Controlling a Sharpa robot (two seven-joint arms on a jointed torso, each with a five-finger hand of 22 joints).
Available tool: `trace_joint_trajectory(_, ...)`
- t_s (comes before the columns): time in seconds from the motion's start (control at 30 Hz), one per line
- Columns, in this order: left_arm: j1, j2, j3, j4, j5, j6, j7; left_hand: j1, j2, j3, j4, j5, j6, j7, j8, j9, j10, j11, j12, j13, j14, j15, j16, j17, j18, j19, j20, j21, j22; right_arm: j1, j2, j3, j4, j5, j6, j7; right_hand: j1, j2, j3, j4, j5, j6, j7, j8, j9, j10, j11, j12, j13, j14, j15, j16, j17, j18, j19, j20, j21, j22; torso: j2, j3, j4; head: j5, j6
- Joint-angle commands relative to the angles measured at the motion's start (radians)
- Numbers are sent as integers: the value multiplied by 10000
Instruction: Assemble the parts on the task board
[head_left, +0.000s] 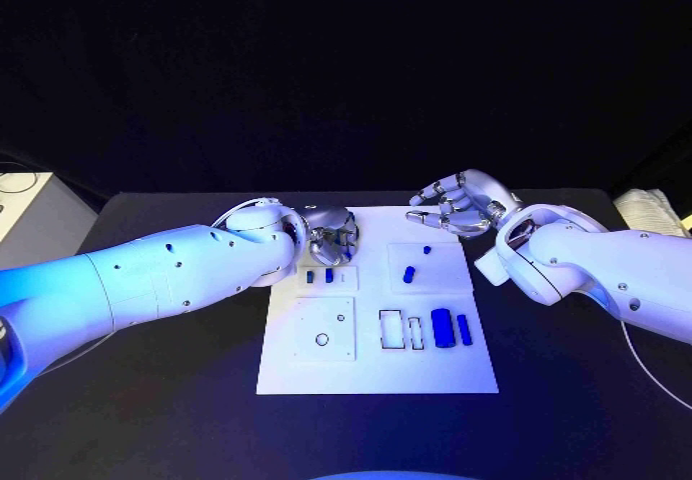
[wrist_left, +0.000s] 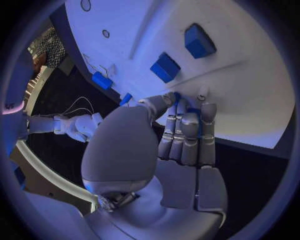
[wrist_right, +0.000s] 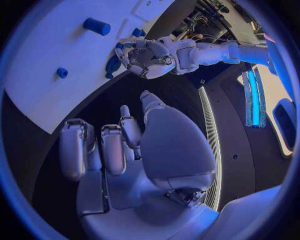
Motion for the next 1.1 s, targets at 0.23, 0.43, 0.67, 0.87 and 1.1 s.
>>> trace_joint_trajectory(0.23, -91, -372, 30, 374, 490, -639, 563, -130, 4, -58, -51, -52, 101, -1, -87, 43, 120, -11, -126, -11, 181, -15, 112, 98, -69, 155, -21, 108, 84, -1, -7, 4, 16, -60, 83, 92, -29, 42, 71, 4, 59, -27, 2, 65, 17, 9, -7, 12, 16, 493, 1, -15, 400, 141, -6, -10, 50, 1204, 2, 1, -15, 4, 39)
trace_joint_trajectory(0.43, -99, -815, 325, 866, 784, -666, 770, -184, -24, -70, -64, -47, 100, 9, -151, 51, 126, 9, -231, -44, 153, -1, 88, 5, -54, 86, -26, 67, 15, -1, -14, 4, 12, -60, 83, 98, -29, 42, 71, 4, 59, -27, 2, 65, 17, 9, -7, 12, 16, 493, 1, -15, 400, 141, -6, -10, 50, 1204, -6, 3, -1, 5, 44)
trace_joint_trajectory(0.67, -102, -1315, 555, 1314, 1058, -551, 812, -291, -53, -100, -51, -48, 159, 5, -213, 82, 138, 30, -413, -106, 69, 23, 41, -137, -31, -51, -18, -26, -105, -2, -42, 4, 7, -60, 82, 104, -29, 42, 71, 4, 59, -27, 2, 65, 17, 9, -7, 12, 16, 493, 1, -15, 400, 141, -6, -10, 50, 1204, -10, 1, 14, 23, 49)
trace_joint_trajectory(0.87, -101, -1627, 602, 1438, 1071, -344, 693, -284, -45, -96, -73, -45, 195, -2, -226, 97, 193, 22, -449, -115, 70, 20, 47, -131, -38, -25, -17, -14, -75, -2, -57, 4, 11, -60, 83, 98, -29, 42, 71, 4, 59, -27, 2, 65, 17, 9, -7, 12, 16, 493, 1, -15, 400, 141, -6, -10, 50, 1204, -6, 7, 0, 50, 44)
trace_joint_trajectory(1.1, -101, -1779, 607, 1305, 884, -306, 552, -310, -62, -122, -88, -53, 256, -8, -245, 122, 286, 13, -496, -125, 120, 14, 90, -47, -56, 50, -16, 27, 1, -2, -68, 4, 10, -60, 73, 93, -29, 42, 71, 4, 59, -27, 2, 65, 17, 9, -7, 12, 16, 493, 1, -15, 400, 141, -6, -10, 50, 1204, -7, 3, 13, 92, 50)
